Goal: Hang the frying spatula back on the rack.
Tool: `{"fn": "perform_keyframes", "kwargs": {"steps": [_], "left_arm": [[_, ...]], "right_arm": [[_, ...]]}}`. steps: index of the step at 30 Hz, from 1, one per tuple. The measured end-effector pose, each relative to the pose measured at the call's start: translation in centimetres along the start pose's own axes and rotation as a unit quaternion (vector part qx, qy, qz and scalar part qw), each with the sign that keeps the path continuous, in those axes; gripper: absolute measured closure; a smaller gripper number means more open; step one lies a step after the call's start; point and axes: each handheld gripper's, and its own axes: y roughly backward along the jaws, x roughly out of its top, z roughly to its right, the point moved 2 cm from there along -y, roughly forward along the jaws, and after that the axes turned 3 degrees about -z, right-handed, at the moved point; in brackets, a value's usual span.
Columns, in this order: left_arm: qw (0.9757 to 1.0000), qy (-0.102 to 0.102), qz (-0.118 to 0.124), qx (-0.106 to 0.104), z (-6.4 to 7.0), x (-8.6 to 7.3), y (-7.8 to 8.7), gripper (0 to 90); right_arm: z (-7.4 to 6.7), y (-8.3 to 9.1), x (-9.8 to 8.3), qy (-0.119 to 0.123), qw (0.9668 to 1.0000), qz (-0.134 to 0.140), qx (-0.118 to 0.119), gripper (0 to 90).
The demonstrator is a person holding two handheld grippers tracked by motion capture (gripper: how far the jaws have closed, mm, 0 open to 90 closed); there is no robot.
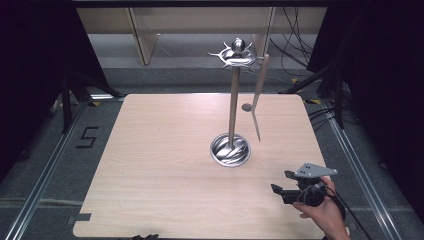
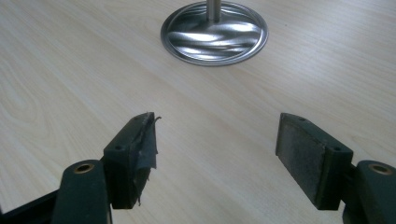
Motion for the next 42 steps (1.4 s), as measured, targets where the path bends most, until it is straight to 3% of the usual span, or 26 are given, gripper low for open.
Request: {"fn": "perform_keyframes", "kwargs": {"steps": [2, 3, 5, 7, 9, 10, 11, 14, 15, 16, 18, 21, 22, 23, 24, 25, 28, 30, 31, 32, 35, 37, 38, 42], "left_arm": [[1.0, 0.0, 0.0, -0.007, 0.0, 0.0, 0.0, 17.9], [1.0, 0.002, 0.0, -0.007, 0.0, 0.0, 0.0, 17.9], [0.9999, 0.001, -0.003, -0.011, -0.1, 0.0, 0.0, 17.9], [0.9998, 0.002, -0.003, -0.017, -0.1, -0.1, 0.1, 17.9], [0.9999, 0.001, -0.004, -0.017, -0.1, -0.1, 0.1, 17.9], [0.9999, 0.001, -0.004, -0.017, -0.1, -0.1, 0.1, 17.9], [0.9999, 0.0, -0.005, -0.014, -0.2, -0.1, 0.2, 17.9], [1.0, 0.0, -0.005, -0.007, -0.2, -0.1, 0.3, 17.9], [1.0, 0.0, -0.004, -0.007, -0.2, -0.1, 0.3, 17.9], [1.0, 0.0, -0.005, -0.007, -0.2, -0.1, 0.3, 17.9], [0.9999, 0.002, -0.005, -0.01, -0.2, -0.1, 0.3, 17.9], [1.0, 0.002, -0.006, -0.007, -0.2, -0.1, 0.3, 17.9], [0.9999, 0.001, -0.005, -0.015, -0.3, -0.1, 0.2, 17.9], [0.9999, 0.001, -0.005, -0.015, -0.3, -0.1, 0.2, 17.9], [0.9999, 0.001, -0.007, -0.009, -0.3, -0.1, 0.1, 17.9], [0.9999, 0.002, -0.007, -0.009, -0.2, -0.1, 0.1, 17.9], [0.9999, 0.004, -0.006, -0.011, -0.2, -0.1, 0.1, 17.9], [0.9999, 0.006, -0.004, -0.012, -0.2, -0.2, 0.1, 17.9], [0.9999, 0.006, -0.004, -0.012, -0.2, -0.2, 0.1, 17.9], [0.9999, 0.005, -0.004, -0.012, -0.2, -0.2, 0.1, 17.9], [0.9999, 0.005, -0.004, -0.012, -0.2, -0.1, 0.1, 17.9], [1.0, 0.002, -0.006, -0.004, -0.3, -0.1, 0.2, 17.9], [1.0, 0.007, -0.001, 0.003, -0.1, -0.1, 0.0, 17.9], [1.0, 0.006, -0.004, -0.004, -0.2, -0.2, 0.0, 17.9]], "right_arm": [[-0.3, 0.0, -0.2, -0.001, 1.0, 0.006, 0.006, 30.1], [-0.1, 0.1, -0.2, 0.012, 0.9999, 0.007, 0.002, 30.0], [-0.3, 0.0, -0.4, 0.017, 0.9998, 0.01, 0.002, 29.9], [-0.7, 0.0, -0.6, 0.011, 0.9999, 0.005, 0.004, 29.7], [-0.8, 0.0, -0.7, 0.015, 0.9998, 0.008, 0.011, 29.4], [-1.1, 0.0, -0.7, 0.006, 0.9999, 0.006, 0.008, 29.2], [-1.0, 0.0, -0.7, 0.018, 0.9998, 0.006, 0.01, 28.9], [-1.5, -0.1, -0.7, 0.014, 0.9997, 0.009, 0.018, 28.2], [-1.5, -0.2, -0.7, 0.027, 0.9995, 0.01, 0.015, 27.9], [-1.6, -0.3, -0.7, 0.028, 0.9993, 0.012, 0.024, 27.8], [-1.9, -0.3, -0.8, 0.031, 0.9993, 0.013, 0.018, 27.5], [-2.4, -0.2, -0.9, 0.022, 0.9995, 0.009, 0.023, 27.3], [-2.3, -0.4, -1.0, 0.038, 0.9988, 0.012, 0.029, 27.0], [-2.3, -0.4, -1.0, 0.038, 0.9988, 0.012, 0.029, 27.0], [-2.7, -0.3, -1.1, 0.02, 0.9994, 0.009, 0.025, 26.7], [-2.6, -0.4, -1.2, 0.035, 0.999, 0.011, 0.028, 26.5], [-2.8, -0.3, -1.6, 0.026, 0.9993, 0.008, 0.026, 26.3], [-2.6, -0.3, -1.7, 0.037, 0.999, 0.007, 0.025, 26.2], [-2.9, -0.3, -1.9, 0.023, 0.9993, 0.005, 0.028, 26.2], [-2.7, -0.3, -1.9, 0.034, 0.9991, 0.006, 0.025, 26.2], [-2.7, -0.3, -2.2, 0.031, 0.9993, 0.003, 0.022, 26.1], [-2.5, -0.4, -2.3, 0.031, 0.9991, 0.002, 0.028, 26.0], [-2.5, -0.3, -2.5, 0.03, 0.9993, 0.002, 0.02, 25.9], [-2.3, -0.3, -2.8, 0.03, 0.9994, 0.002, 0.016, 25.6]]}}
